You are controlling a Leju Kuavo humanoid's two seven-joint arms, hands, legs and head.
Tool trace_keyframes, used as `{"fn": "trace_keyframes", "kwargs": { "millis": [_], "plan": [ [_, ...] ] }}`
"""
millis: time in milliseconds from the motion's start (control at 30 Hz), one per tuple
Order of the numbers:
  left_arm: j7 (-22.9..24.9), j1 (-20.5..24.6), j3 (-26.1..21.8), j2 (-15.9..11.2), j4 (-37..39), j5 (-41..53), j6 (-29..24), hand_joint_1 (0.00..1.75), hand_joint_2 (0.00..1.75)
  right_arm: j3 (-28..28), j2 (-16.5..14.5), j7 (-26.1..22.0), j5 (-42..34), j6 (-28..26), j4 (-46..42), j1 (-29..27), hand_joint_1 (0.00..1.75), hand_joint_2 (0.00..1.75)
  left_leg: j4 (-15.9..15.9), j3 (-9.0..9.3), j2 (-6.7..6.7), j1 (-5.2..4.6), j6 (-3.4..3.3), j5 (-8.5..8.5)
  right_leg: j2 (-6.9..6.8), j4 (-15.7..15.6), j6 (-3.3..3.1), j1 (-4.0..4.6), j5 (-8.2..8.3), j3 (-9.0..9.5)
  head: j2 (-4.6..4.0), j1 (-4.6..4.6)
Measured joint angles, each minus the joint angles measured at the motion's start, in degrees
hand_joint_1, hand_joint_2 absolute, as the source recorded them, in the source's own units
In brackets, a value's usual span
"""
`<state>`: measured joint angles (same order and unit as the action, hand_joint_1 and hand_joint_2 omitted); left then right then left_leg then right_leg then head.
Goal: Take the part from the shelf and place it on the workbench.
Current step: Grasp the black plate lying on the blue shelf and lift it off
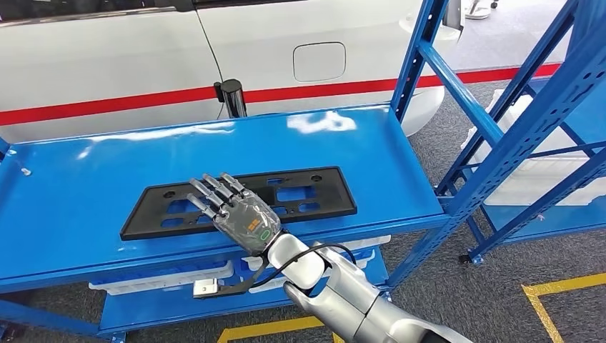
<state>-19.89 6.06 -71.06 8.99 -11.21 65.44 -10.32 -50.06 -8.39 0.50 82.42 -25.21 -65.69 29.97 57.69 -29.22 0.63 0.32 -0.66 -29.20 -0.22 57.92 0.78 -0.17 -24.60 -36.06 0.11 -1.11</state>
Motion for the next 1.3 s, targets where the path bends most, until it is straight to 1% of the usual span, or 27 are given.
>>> {"fn": "trace_keyframes", "kwargs": {
  "millis": [33, 67, 100, 133, 167, 200, 233, 267, 300, 333, 367, 400, 433, 467, 500, 567, 600, 633, 700, 833, 900, 1067, 1167, 1300],
  "plan": [
    [0.01, 0.0, 0.0, 0.02, 0.0, 0.0, -0.02, 0.0, 0.0, 0.02, -0.12, 0.0, 0.01, -0.01, 0.03, 0.01, 0.0, 1.75, 0.39, 0.13, -0.14, 0.11, 0.3, -0.09, 0.16, -0.22, -0.53, -0.17, 0.14, 0.72, 0.0, 0.03],
    [0.0, 0.03, 0.01, 0.04, 0.0, 0.0, -0.06, 0.0, 0.0, 0.02, -0.24, -0.01, 0.03, -0.01, 0.09, 0.05, 0.0, 1.75, 1.61, -0.04, -0.26, 0.2, 0.52, -0.12, 0.24, -0.42, -0.99, -0.38, 0.13, 1.32, 0.0, 0.07],
    [-0.01, 0.09, 0.01, 0.05, 0.0, 0.01, -0.12, 0.0, 0.0, 0.01, -0.38, -0.01, 0.04, -0.01, 0.16, 0.13, 0.0, 1.75, 3.65, -1.03, -0.32, 0.32, 0.77, -0.54, 0.26, -0.49, -1.36, -0.48, 0.02, 2.0, 0.0, 0.12],
    [-0.03, 0.17, 0.02, 0.08, 0.0, 0.02, -0.26, 0.0, 0.0, -0.01, -0.55, -0.04, 0.08, -0.01, 0.27, 0.19, 0.0, 1.75, 6.69, -2.76, -0.39, 0.46, 1.09, -1.46, 0.27, -0.59, -1.73, -0.6, -0.15, 2.67, 0.0, 0.2],
    [-0.06, 0.2, 0.03, 0.11, 0.0, 0.03, -0.43, 0.0, 0.0, -0.05, -0.64, -0.09, 0.16, 0.01, 0.41, 0.22, 0.0, 1.75, 10.36, -5.11, -0.4, 0.53, 1.41, -2.83, 0.27, -0.59, -2.01, -0.58, -0.36, 2.89, 0.0, 0.27],
    [-0.08, 0.2, 0.04, 0.13, 0.0, 0.04, -0.6, 0.0, 0.0, -0.1, -0.73, -0.13, 0.25, 0.04, 0.57, 0.21, 0.0, 1.75, 13.65, -7.58, -0.41, 0.62, 1.71, -4.43, 0.3, -0.58, -2.19, -0.57, -0.58, 3.02, 0.0, 0.32],
    [-0.09, 0.17, 0.04, 0.13, 0.0, 0.04, -0.78, 0.0, 0.0, -0.15, -0.82, -0.16, 0.33, 0.1, 0.79, 0.14, 0.0, 1.75, 15.75, -9.65, -0.42, 0.72, 1.94, -5.66, 0.37, -0.57, -2.27, -0.57, -0.83, 3.16, 0.0, 0.33],
    [-0.09, 0.14, 0.04, 0.11, 0.0, 0.06, -0.92, 0.0, 0.0, -0.21, -0.92, -0.17, 0.4, 0.21, 1.04, 0.07, 0.0, 1.75, 16.03, -10.89, -0.44, 0.83, 2.07, -5.71, 0.47, -0.56, -2.25, -0.57, -1.13, 3.39, 0.0, 0.33],
    [-0.09, 0.14, 0.03, 0.08, 0.0, 0.09, -1.03, 0.0, 0.0, -0.26, -1.07, -0.17, 0.37, 0.37, 1.34, 0.02, 0.0, 1.75, 14.42, -11.12, -0.46, 0.94, 2.09, -4.31, 0.55, -0.55, -2.12, -0.59, -1.45, 3.72, 0.0, 0.34],
    [-0.09, 0.16, 0.03, 0.03, 0.0, 0.14, -1.12, 0.0, 0.0, -0.3, -1.27, -0.15, 0.24, 0.52, 1.7, 0.0, 0.0, 1.75, 11.1, -10.44, -0.5, 1.04, 2.03, -1.56, 0.62, -0.55, -1.95, -0.61, -1.82, 4.16, 0.0, 0.34],
    [-0.08, 0.17, 0.03, -0.02, 0.0, 0.2, -1.2, 0.0, 0.0, -0.33, -1.52, -0.07, 0.0, 0.64, 2.24, 0.08, 0.0, 1.75, 6.99, -9.28, -0.58, 1.1, 1.89, 1.6, 0.66, -0.53, -1.74, -0.58, -2.19, 4.61, 0.0, 0.33],
    [0.0, 0.21, 0.04, -0.07, 0.0, 0.29, -1.33, 0.0, 0.0, -0.37, -1.84, 0.05, -0.34, 0.71, 3.01, 0.24, 0.0, 1.75, 3.67, -8.24, -0.65, 1.07, 1.68, 3.39, 0.69, -0.49, -1.46, -0.47, -2.52, 4.92, 0.0, 0.34],
    [0.13, 0.27, 0.05, -0.1, 0.0, 0.4, -1.51, 0.0, 0.0, -0.4, -2.16, 0.25, -0.75, 0.72, 4.0, 0.49, 0.0, 1.75, 1.44, -7.38, -0.68, 0.95, 1.38, 4.52, 0.7, -0.46, -1.11, -0.33, -2.85, 5.07, 0.0, 0.32],
    [0.32, 0.3, 0.06, -0.1, 0.0, 0.5, -1.72, 0.0, 0.0, -0.43, -2.48, 0.44, -1.15, 0.71, 5.16, 0.76, 0.0, 1.75, 0.48, -6.96, -0.67, 0.79, 1.07, 4.81, 0.7, -0.43, -0.76, -0.17, -3.13, 5.08, 0.0, 0.32],
    [0.56, 0.34, 0.07, -0.05, 0.0, 0.61, -1.92, 0.0, 0.0, -0.45, -2.75, 0.61, -1.5, 0.7, 6.36, 1.0, 0.0, 1.75, 0.43, -6.76, -0.61, 0.69, 0.97, 4.63, 0.68, -0.34, -0.73, 0.09, -3.44, 5.06, 0.0, 0.28],
    [0.9, 0.39, 0.09, 0.04, 0.0, 0.79, -2.18, 0.0, 0.0, -0.46, -3.21, 0.89, -2.14, 0.67, 8.7, 1.52, 0.0, 1.75, 0.32, -6.51, -0.44, 0.44, 0.99, 5.4, 0.59, -0.27, -0.97, 0.32, -3.8, 5.22, 0.0, 0.19],
    [1.03, 0.45, 0.1, 0.07, 0.0, 0.88, -2.24, 0.0, 0.0, -0.46, -3.45, 1.01, -2.4, 0.57, 9.86, 1.91, 0.0, 1.75, 0.29, -6.48, -0.4, 0.28, 1.07, 5.46, 0.53, -0.29, -1.19, 0.39, -3.88, 5.33, 0.0, 0.15],
    [1.15, 0.53, 0.12, 0.05, 0.0, 0.95, -2.28, 0.0, 0.0, -0.46, -3.76, 1.14, -2.67, 0.44, 11.01, 2.39, 0.0, 1.75, 0.29, -6.47, -0.35, 0.07, 0.94, 5.39, 0.5, -0.41, -1.16, 0.29, -3.85, 5.41, 0.0, 0.15],
    [1.41, 0.66, 0.15, 0.02, 0.0, 1.03, -2.34, 0.0, 0.0, -0.45, -4.42, 1.37, -3.14, 0.05, 13.35, 3.44, 0.0, 1.75, 0.29, -6.43, -0.34, -0.16, 0.63, 5.19, 0.46, -0.72, -0.94, 0.21, -3.89, 5.54, 0.0, 0.17],
    [1.9, 0.81, 0.2, 0.05, 0.0, 1.12, -2.94, 0.0, 0.0, -0.43, -5.48, 1.43, -3.7, -0.36, 17.0, 4.93, 0.0, 1.75, 0.27, -5.95, -0.36, -0.21, -0.03, 4.73, 0.47, -1.24, -0.38, 0.16, -4.15, 5.8, 0.0, 0.16],
    [1.96, 0.8, 0.2, 0.08, 0.0, 1.13, -3.32, 0.0, 0.0, -0.43, -5.84, 1.37, -3.85, -0.27, 18.22, 5.34, 0.0, 1.75, 0.27, -5.65, -0.37, -0.22, -0.21, 4.55, 0.47, -1.38, -0.18, 0.07, -4.27, 6.08, 0.0, 0.15],
    [2.1, 0.8, 0.2, 0.06, 0.0, 1.08, -3.58, 0.0, 0.0, -0.43, -6.52, 1.7, -4.3, 0.55, 20.14, 6.05, 0.0, 1.75, 0.27, -5.34, -0.38, -0.22, -0.28, 4.47, 0.46, -1.43, -0.07, -0.15, -4.31, 6.29, 0.0, 0.16],
    [2.29, 0.8, 0.2, 0.05, 0.0, 1.05, -3.58, 0.0, 0.0, -0.43, -6.86, 1.93, -4.39, 0.73, 20.88, 6.33, 0.0, 1.75, 0.26, -5.21, -0.36, -0.19, -0.25, 4.45, 0.46, -1.43, 0.07, -0.16, -4.34, 6.42, 0.0, 0.16],
    [2.3, 0.8, 0.2, 0.06, 0.0, 1.05, -3.58, 0.0, 0.0, -0.43, -7.17, 1.98, -4.39, 0.75, 21.46, 6.54, 0.0, 1.75, 0.2, -5.04, -0.36, -0.14, -0.2, 4.44, 0.45, -1.43, 0.08, -0.13, -4.35, 6.56, 0.0, 0.17]
  ]
}}
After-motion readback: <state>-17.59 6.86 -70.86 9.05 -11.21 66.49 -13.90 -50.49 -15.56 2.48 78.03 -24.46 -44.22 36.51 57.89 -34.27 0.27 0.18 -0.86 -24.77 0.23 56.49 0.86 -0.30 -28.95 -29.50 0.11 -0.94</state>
